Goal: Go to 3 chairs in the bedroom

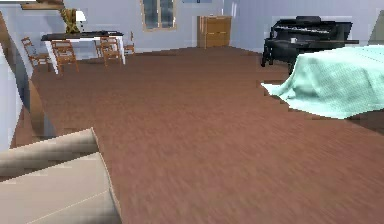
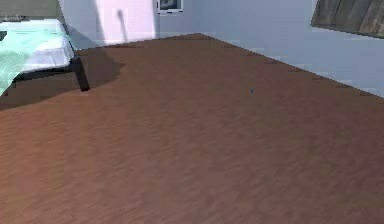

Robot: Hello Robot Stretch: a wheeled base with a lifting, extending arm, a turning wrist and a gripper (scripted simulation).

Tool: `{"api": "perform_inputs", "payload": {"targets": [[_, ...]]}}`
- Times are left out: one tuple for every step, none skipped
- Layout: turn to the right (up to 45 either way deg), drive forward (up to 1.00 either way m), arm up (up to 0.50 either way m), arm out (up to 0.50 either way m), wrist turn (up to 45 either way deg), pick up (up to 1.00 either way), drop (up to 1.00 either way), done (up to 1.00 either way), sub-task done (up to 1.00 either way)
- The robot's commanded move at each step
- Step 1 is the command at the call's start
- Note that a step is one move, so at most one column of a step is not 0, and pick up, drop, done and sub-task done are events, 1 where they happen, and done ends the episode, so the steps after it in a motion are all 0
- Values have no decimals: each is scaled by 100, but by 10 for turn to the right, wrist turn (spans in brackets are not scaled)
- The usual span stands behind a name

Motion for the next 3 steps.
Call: {"api": "perform_inputs", "payload": {"targets": [[180,0,0,0,0,0,0,0,0],[0,90,0,0,0,0,0,0,0],[-450,0,0,0,0,0,0,0,0]]}}
